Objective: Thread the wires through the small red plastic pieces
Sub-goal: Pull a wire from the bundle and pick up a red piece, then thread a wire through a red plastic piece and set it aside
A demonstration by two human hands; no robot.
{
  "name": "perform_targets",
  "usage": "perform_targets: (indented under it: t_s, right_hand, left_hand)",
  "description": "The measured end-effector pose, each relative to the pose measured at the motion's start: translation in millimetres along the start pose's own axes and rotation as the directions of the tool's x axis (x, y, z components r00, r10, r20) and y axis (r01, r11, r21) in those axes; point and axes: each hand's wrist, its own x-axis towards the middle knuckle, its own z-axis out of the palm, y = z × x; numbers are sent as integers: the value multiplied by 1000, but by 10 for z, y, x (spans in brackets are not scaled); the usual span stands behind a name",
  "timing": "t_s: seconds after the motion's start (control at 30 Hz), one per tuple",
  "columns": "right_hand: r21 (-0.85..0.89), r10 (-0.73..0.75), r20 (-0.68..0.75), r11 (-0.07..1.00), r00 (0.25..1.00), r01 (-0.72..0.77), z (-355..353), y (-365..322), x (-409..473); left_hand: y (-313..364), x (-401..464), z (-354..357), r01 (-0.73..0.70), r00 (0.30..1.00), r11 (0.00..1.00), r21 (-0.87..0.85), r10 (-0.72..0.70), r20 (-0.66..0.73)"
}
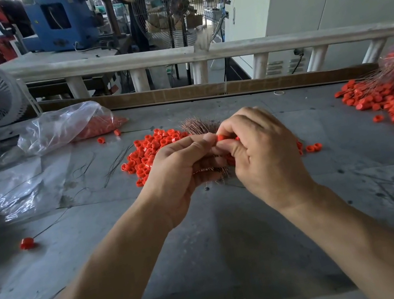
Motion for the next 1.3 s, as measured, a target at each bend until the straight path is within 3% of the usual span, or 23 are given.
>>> perform_targets:
  t_s: [0.13, 0.63, 0.73, 0.83, 1.1, 1.23, 1.3]
  right_hand:
    - [-27, -57, 26, 998, 998, 58, -11, 9, 21]
    - [49, 3, 63, 999, 998, -6, 5, 39, 2]
    - [-5, 54, 35, 999, 998, -54, -19, 100, 20]
    - [-47, 198, -27, 979, 980, -199, -62, 265, 57]
    - [-198, 639, -12, 753, 769, -628, -280, 1017, 38]
    - [-338, 801, 45, 575, 598, -745, -331, 1229, -28]
    - [-376, 836, 54, 523, 546, -765, -337, 1281, -38]
  left_hand:
    - [2, 10, -24, -16, 999, 999, -28, 15, -31]
    - [-18, 31, -63, -78, 995, 995, 60, 82, -60]
    - [-23, 32, -60, -88, 989, 987, 138, 102, -104]
    - [-13, 49, -69, -85, 978, 977, 193, 119, -172]
    - [-5, 80, -147, -135, 936, 884, 448, 262, -235]
    - [-26, 102, -187, -123, 924, 837, 533, 292, -246]
    - [-32, 117, -220, -113, 920, 820, 561, 300, -253]
